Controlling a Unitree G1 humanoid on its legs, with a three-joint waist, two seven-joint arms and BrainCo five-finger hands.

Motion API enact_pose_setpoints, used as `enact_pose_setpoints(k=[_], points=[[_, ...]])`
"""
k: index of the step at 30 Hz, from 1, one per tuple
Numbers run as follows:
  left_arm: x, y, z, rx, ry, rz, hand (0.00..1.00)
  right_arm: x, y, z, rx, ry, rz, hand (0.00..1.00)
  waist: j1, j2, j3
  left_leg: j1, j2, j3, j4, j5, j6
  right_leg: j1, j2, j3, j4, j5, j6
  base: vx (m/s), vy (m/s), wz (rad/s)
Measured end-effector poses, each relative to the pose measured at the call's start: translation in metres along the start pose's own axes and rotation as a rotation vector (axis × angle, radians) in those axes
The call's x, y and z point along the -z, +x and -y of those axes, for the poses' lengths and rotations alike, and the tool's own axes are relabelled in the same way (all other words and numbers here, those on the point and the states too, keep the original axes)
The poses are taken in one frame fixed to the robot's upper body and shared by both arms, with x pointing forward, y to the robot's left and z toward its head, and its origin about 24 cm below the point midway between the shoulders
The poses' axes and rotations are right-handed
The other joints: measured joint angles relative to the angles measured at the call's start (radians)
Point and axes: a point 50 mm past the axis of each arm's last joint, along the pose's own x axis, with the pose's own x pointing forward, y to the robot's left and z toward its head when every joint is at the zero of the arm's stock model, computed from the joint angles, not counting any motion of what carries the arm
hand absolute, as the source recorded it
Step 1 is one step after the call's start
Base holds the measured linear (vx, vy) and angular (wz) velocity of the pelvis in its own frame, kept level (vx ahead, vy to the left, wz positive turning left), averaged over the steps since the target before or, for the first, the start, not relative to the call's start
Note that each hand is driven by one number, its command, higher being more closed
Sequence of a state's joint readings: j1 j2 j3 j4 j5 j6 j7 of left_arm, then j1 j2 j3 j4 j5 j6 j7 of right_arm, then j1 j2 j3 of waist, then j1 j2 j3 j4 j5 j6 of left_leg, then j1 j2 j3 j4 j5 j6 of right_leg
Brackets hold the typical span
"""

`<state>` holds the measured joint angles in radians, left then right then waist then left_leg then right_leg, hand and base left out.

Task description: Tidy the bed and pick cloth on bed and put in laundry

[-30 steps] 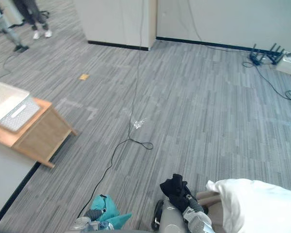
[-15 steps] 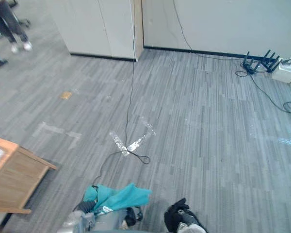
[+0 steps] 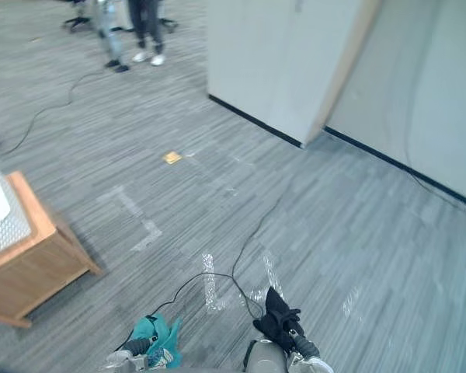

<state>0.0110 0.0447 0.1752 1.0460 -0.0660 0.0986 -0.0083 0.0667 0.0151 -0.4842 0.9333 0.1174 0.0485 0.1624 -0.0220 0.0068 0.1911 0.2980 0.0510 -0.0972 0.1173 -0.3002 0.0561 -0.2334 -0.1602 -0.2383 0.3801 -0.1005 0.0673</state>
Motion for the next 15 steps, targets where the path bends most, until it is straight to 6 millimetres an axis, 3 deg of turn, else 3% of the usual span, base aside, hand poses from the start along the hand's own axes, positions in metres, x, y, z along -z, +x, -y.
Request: enact_pose_setpoints(k=[1, 2, 3, 4, 5, 6, 7, 8, 9, 10, 11, 12, 14, 15], points=[[0.002, 0.000, 0.000, -0.011, -0.016, -0.004, 1.00, 0.002, -0.002, 0.005, -0.007, -0.003, -0.008, 1.00, 0.003, 0.012, -0.003, 0.005, 0.027, -0.003, 0.011, -0.007, -0.015, 0.039, 0.020, -0.033, -0.021, -0.016, 0.006, 0.53, -0.191, 0.81], [0.003, -0.001, 0.000, -0.019, -0.050, 0.006, 1.00, 0.006, -0.003, 0.013, 0.040, 0.007, -0.028, 1.00, 0.036, 0.016, 0.005, 0.000, 0.022, 0.007, 0.034, 0.013, -0.049, 0.055, 0.006, -0.049, 0.031, -0.036, 0.027, 0.45, -0.092, 0.69], [-0.002, -0.001, 0.011, 0.000, -0.077, 0.019, 1.00, 0.003, -0.004, 0.022, 0.076, -0.005, -0.034, 1.00, 0.026, 0.027, 0.029, 0.013, 0.021, 0.005, 0.069, 0.066, -0.047, -0.006, -0.031, 0.003, 0.270, -0.067, -0.007, 0.17, -0.175, 0.77], [-0.005, 0.000, 0.012, -0.005, -0.091, 0.029, 1.00, 0.000, -0.003, 0.022, 0.076, -0.018, -0.032, 1.00, 0.015, 0.031, 0.042, 0.027, 0.017, -0.009, 0.085, 0.068, -0.052, -0.045, -0.034, 0.007, 0.335, -0.111, 0.008, -0.22, -0.182, 0.91], [0.010, -0.003, 0.004, -0.042, -0.143, -0.001, 1.00, 0.003, -0.004, 0.021, 0.072, -0.047, -0.044, 1.00, 0.010, 0.029, 0.018, 0.034, 0.025, -0.031, 0.111, 0.056, -0.063, -0.043, -0.039, 0.017, 0.254, -0.123, -0.020, -0.36, -0.288, 0.86], [0.016, -0.004, 0.002, -0.065, -0.195, -0.019, 1.00, 0.003, -0.004, 0.025, 0.078, -0.062, -0.050, 1.00, 0.008, 0.032, 0.009, 0.017, 0.024, -0.057, 0.194, 0.030, -0.083, -0.034, -0.036, -0.006, 0.256, -0.220, -0.048, -0.14, -0.207, 0.68], [0.021, -0.005, 0.001, -0.075, -0.222, -0.037, 1.00, 0.001, -0.005, 0.029, 0.092, -0.065, -0.049, 1.00, 0.012, 0.054, -0.005, -0.018, 0.042, -0.062, 0.263, 0.027, -0.090, -0.024, -0.026, -0.024, 0.254, -0.236, -0.056, 0.27, -0.262, 0.50], [0.027, -0.006, 0.004, -0.080, -0.282, -0.052, 1.00, -0.003, -0.005, 0.035, 0.109, -0.077, -0.049, 1.00, 0.016, 0.086, -0.025, -0.116, 0.071, -0.071, 0.449, 0.060, -0.126, 0.012, 0.005, -0.057, 0.231, -0.259, -0.058, 0.45, -0.245, 0.51], [0.028, -0.007, 0.002, -0.087, -0.306, -0.044, 1.00, -0.008, -0.004, 0.034, 0.108, -0.089, -0.045, 1.00, 0.016, 0.108, -0.022, -0.227, 0.106, -0.071, 0.674, 0.162, -0.163, 0.073, 0.037, -0.093, 0.185, -0.275, -0.077, 0.44, -0.279, 0.54], [0.028, -0.008, 0.000, -0.097, -0.319, -0.038, 1.00, -0.009, -0.004, 0.033, 0.108, -0.098, -0.043, 1.00, 0.020, 0.113, -0.019, -0.284, 0.127, -0.062, 0.791, 0.179, -0.176, 0.109, 0.056, -0.107, 0.161, -0.281, -0.084, 0.40, -0.302, 0.54], [0.029, -0.009, -0.006, -0.115, -0.353, -0.026, 1.00, -0.007, -0.003, 0.030, 0.099, -0.120, -0.054, 1.00, 0.034, 0.109, -0.011, -0.381, 0.166, -0.016, 0.976, 0.176, -0.165, 0.191, 0.084, -0.139, 0.101, -0.278, -0.090, 0.38, -0.296, 0.55], [0.022, -0.009, -0.013, -0.125, -0.355, 0.007, 1.00, -0.002, -0.002, 0.027, 0.089, -0.134, -0.083, 1.00, 0.046, 0.088, -0.003, -0.458, 0.174, 0.025, 1.066, 0.157, -0.157, 0.284, 0.091, -0.185, 0.032, -0.274, -0.091, 0.35, -0.294, 0.58], [0.016, -0.009, -0.019, -0.131, -0.332, 0.035, 1.00, 0.006, -0.002, 0.021, 0.069, -0.176, -0.119, 1.00, 0.062, 0.053, -0.006, -0.543, 0.158, 0.126, 1.044, 0.133, -0.149, 0.391, 0.094, -0.224, -0.072, -0.260, -0.068, 0.35, -0.230, 0.55], [0.012, -0.008, -0.018, -0.120, -0.334, 0.049, 1.00, 0.006, -0.001, 0.019, 0.061, -0.195, -0.124, 1.00, 0.073, 0.052, -0.005, -0.583, 0.152, 0.207, 0.963, 0.110, -0.143, 0.443, 0.098, -0.255, -0.133, -0.240, -0.044, 0.28, -0.115, 0.31]])
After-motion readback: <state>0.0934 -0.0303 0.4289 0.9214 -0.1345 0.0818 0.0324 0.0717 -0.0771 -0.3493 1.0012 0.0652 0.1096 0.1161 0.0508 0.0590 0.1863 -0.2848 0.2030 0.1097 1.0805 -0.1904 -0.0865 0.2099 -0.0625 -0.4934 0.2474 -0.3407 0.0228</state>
